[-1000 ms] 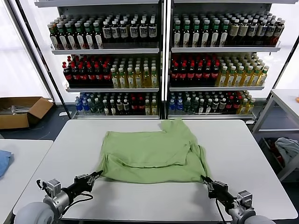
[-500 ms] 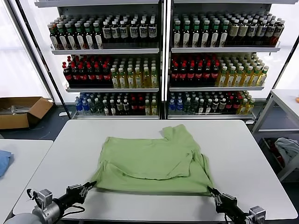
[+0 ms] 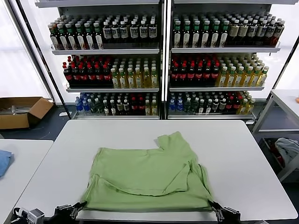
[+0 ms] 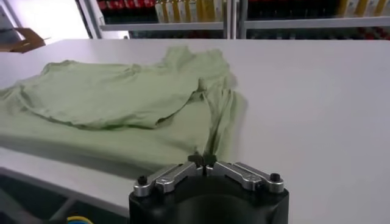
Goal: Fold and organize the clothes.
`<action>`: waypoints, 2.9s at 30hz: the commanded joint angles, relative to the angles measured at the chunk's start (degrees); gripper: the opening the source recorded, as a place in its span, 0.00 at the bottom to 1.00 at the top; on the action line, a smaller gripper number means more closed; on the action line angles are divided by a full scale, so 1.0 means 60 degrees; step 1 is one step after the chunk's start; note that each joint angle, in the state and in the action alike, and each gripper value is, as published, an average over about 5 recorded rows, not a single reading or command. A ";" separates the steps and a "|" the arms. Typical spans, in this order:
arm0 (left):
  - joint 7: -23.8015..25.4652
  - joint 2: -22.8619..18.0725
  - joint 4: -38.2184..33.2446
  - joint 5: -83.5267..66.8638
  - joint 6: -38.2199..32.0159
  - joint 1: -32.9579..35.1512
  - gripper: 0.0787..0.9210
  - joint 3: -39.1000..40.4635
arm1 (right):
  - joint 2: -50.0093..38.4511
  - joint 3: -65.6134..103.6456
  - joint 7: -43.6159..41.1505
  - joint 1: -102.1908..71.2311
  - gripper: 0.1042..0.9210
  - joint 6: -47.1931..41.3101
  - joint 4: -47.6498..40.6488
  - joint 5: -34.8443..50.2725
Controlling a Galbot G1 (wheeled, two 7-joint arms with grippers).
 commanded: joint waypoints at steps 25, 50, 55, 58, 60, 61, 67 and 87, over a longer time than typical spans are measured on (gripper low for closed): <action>-0.1321 0.2714 0.2107 -0.2835 0.0236 -0.4061 0.86 0.1453 | -0.2132 -0.3743 -0.1075 1.0107 0.88 -0.1023 -0.5261 0.1320; -0.1747 0.1135 0.6063 -0.2762 -0.0033 -0.9478 0.88 0.5990 | -0.0005 -0.6012 -0.0659 1.2388 0.88 -0.1271 -0.8615 0.0199; -0.1700 0.0972 0.6406 -0.2729 -0.0052 -0.9977 0.88 0.6307 | 0.0130 -0.6092 -0.0486 1.2551 0.88 -0.1293 -0.8990 0.0034; -0.1654 0.0919 0.6546 -0.2707 -0.0070 -1.0130 0.88 0.6431 | 0.0207 -0.6142 -0.0459 1.2654 0.88 -0.1316 -0.9153 0.0010; -0.1620 0.0883 0.6625 -0.2657 -0.0075 -1.0165 0.88 0.6482 | 0.0257 -0.6182 -0.0453 1.2687 0.88 -0.1349 -0.9225 0.0022; -0.1607 0.0864 0.6657 -0.2630 -0.0069 -1.0166 0.88 0.6491 | 0.0279 -0.6213 -0.0454 1.2692 0.88 -0.1366 -0.9255 0.0024; -0.1595 0.0814 0.6722 -0.2525 -0.0019 -1.0068 0.88 0.6509 | 0.0348 -0.6314 -0.0473 1.2633 0.88 -0.1360 -0.9349 -0.0057; -0.1392 0.0931 0.6433 -0.2325 0.0115 -0.9371 0.46 0.6277 | 0.0380 -0.6308 -0.0494 1.2356 0.27 -0.1312 -0.9129 0.0014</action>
